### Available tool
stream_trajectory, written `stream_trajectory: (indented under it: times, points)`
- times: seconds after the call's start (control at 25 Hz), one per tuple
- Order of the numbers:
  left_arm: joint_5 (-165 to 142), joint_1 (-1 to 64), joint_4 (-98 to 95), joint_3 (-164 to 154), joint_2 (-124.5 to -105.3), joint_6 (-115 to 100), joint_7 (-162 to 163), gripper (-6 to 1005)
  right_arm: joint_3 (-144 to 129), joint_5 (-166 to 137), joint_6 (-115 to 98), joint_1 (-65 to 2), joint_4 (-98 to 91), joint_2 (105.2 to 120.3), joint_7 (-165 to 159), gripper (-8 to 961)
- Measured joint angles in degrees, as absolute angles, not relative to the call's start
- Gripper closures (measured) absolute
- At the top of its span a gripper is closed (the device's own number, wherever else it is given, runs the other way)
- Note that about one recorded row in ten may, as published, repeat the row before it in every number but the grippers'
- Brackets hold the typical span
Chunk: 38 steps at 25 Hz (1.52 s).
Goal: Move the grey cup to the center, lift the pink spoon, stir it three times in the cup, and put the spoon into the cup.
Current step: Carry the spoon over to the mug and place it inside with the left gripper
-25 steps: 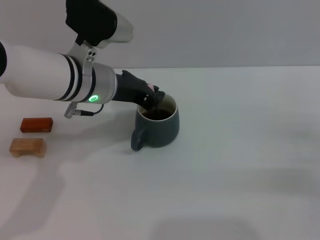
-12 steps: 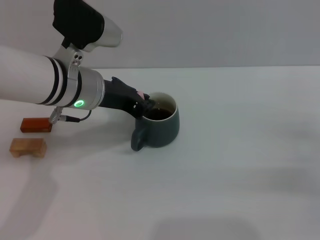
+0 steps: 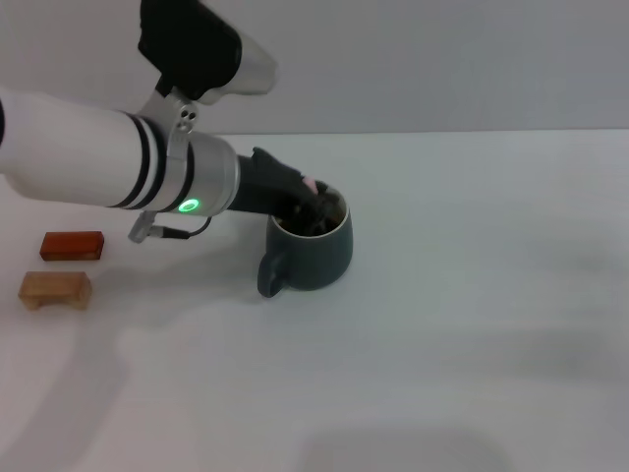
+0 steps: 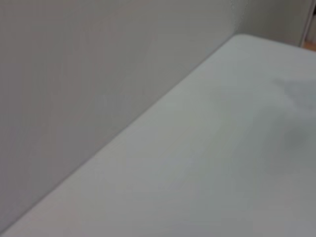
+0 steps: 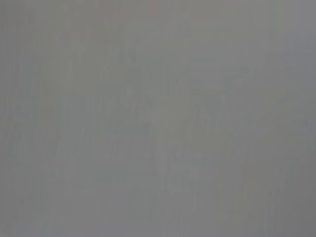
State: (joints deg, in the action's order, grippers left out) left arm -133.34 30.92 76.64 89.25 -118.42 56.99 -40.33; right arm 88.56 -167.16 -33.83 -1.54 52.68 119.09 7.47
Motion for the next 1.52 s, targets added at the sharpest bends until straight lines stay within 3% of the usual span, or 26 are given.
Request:
stream_trajectory:
  times: [0.68,1.52]
  points:
    - [-133.63,36.03,66.48,89.54,-117.98,48.63,-40.71,855,88.5,-167.03,-33.65,-0.66,52.91,119.18,7.47,932]
    - [-135.42,29.52,77.49,91.36,-118.2,59.79,-39.59,855,88.51,-167.15,-33.48,-1.33,53.54,119.0,7.47,932]
